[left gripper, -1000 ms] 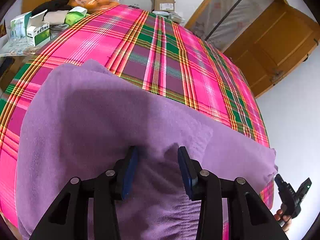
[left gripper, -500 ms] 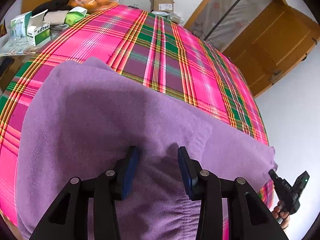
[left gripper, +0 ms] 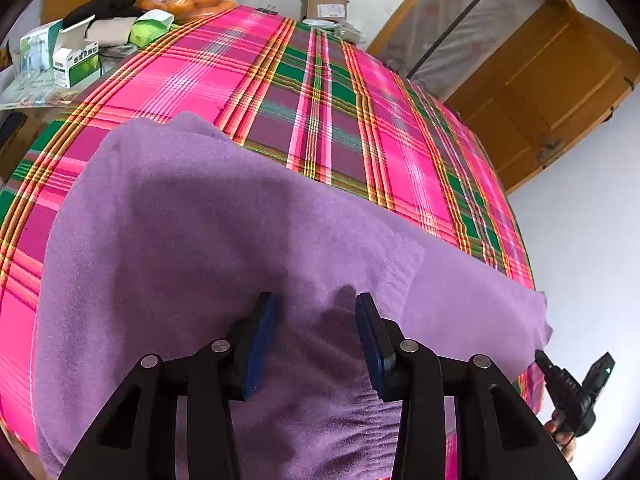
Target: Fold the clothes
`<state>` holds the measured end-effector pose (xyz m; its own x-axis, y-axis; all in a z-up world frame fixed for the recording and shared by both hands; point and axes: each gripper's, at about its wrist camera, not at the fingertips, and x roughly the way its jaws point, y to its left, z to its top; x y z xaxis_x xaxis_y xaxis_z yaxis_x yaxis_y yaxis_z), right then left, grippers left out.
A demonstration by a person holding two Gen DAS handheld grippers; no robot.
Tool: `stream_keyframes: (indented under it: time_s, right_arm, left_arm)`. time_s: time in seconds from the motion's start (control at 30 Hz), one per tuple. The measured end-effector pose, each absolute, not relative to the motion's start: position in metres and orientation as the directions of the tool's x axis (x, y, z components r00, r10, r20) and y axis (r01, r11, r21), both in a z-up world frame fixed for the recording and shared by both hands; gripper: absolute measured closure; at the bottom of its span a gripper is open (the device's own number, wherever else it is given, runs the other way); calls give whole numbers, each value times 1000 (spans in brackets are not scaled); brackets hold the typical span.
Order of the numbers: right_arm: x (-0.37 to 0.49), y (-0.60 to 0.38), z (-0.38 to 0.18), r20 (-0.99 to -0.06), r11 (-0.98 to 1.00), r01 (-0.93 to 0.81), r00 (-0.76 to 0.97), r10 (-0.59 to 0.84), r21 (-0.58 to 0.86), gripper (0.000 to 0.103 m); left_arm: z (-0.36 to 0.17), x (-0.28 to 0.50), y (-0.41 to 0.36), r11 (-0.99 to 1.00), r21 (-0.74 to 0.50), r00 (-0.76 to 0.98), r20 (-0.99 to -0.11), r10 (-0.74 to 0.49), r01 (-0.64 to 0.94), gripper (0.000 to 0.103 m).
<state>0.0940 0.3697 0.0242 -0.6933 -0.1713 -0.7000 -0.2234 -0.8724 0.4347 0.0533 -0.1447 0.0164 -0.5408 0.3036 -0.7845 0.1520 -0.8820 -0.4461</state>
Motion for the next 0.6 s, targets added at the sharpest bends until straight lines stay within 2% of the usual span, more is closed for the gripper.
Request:
stream_keyframes:
  time_s: [0.17, 0.23, 0.4, 0.6]
  right_arm:
    - [93, 377, 43, -649, -898, -234, -758, -72, 373, 95]
    - [86, 375, 44, -642, -914, -229, -766, -43, 335, 91]
    - [70, 375, 29, -687, -947, -231, -727, 15, 223, 90]
    - [75, 404, 18, -698, -927, -326, -708, 109, 185, 92]
  left_arm:
    - [20, 56, -143, -881, -448, -542, -783, 304, 154, 60]
    - [21, 56, -141, -881, -449, -541, -782, 308, 149, 60]
    - [23, 57, -136, -881, -453, -538, -780, 318, 137, 60]
    - [23, 55, -132, -882, -452, -533, -783, 321, 134, 60]
